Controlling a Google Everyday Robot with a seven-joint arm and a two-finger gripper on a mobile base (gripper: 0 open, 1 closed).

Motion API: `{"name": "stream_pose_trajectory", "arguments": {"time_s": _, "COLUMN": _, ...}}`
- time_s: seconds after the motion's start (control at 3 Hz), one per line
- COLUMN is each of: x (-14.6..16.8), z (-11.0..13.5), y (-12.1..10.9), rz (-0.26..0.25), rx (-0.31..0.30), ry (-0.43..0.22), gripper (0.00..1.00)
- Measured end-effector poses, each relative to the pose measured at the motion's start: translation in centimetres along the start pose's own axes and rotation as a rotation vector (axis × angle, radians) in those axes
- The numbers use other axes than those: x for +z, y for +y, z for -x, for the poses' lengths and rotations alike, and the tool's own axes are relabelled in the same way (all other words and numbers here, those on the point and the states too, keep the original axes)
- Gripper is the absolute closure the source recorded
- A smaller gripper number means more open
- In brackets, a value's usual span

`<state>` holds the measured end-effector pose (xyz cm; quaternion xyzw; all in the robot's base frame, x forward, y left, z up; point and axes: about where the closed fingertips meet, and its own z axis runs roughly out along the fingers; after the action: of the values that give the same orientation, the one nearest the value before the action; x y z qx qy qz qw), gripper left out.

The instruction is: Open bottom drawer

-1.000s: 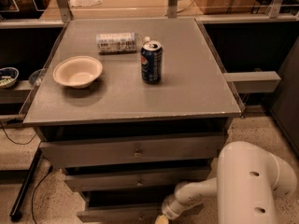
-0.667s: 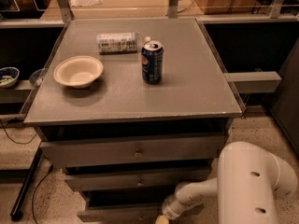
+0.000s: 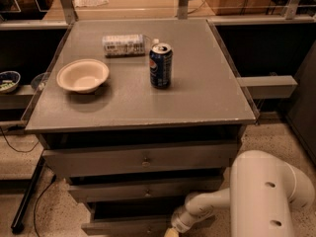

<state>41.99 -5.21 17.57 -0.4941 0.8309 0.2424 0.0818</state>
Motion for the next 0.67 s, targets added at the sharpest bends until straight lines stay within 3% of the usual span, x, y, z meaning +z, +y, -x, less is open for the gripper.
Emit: {"name": "stream_pose_trajectory", "arguments": {"time_s": 0.67, "x": -0.12, "z": -0.01, "y": -0.07, "rz": 0.004, "rx": -0.002, "ry": 0.001, "gripper": 0.00}}
